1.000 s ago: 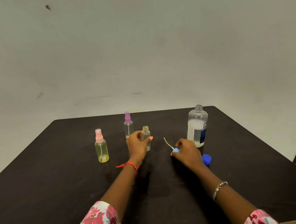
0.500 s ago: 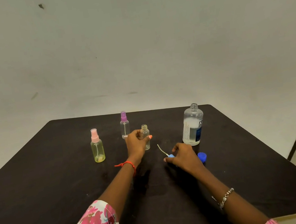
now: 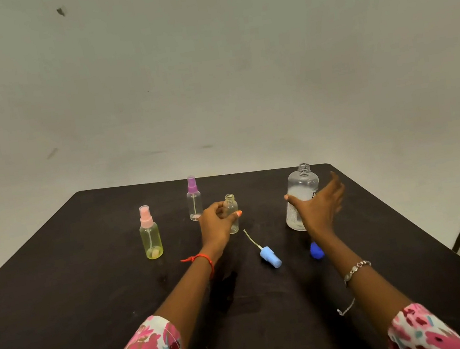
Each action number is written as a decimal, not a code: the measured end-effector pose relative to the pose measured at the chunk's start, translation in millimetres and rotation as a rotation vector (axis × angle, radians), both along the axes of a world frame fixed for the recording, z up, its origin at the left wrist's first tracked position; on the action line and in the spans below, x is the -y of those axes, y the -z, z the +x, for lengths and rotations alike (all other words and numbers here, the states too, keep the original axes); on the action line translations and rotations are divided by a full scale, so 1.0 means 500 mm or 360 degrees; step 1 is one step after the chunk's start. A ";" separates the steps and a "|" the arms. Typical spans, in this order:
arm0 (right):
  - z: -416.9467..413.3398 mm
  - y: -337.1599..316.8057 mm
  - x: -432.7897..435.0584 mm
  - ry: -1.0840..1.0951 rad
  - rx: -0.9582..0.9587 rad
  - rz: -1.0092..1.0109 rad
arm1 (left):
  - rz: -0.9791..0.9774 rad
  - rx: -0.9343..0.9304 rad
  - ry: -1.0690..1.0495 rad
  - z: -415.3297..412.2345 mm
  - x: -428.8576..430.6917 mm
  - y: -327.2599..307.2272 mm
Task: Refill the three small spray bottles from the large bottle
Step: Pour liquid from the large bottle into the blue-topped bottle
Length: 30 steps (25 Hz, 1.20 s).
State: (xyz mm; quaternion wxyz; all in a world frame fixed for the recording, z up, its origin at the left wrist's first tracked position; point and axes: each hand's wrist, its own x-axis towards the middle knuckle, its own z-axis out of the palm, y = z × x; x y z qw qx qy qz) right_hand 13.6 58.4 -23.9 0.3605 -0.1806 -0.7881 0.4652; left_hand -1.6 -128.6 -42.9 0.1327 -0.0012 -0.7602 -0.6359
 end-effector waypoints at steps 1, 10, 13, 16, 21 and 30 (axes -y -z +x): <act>-0.015 0.001 -0.009 -0.0061 0.0095 -0.0103 | -0.0004 -0.0002 0.0011 -0.001 -0.001 0.000; -0.030 -0.008 -0.010 -0.0481 0.0017 0.0000 | 0.0015 -0.0029 0.0081 0.008 -0.004 -0.016; -0.027 -0.025 0.006 -0.0534 0.0017 0.0231 | 0.0034 -0.0058 0.0098 0.013 -0.003 -0.023; -0.026 -0.053 0.021 -0.0560 0.0024 0.0476 | 0.0038 -0.0106 0.0092 0.021 0.001 -0.035; -0.016 -0.105 0.041 -0.0621 0.0019 0.0737 | 0.0021 -0.0170 0.0098 0.042 0.009 -0.066; 0.008 -0.155 0.067 -0.0689 -0.0031 0.0965 | 0.0038 -0.0219 0.0098 0.071 0.025 -0.117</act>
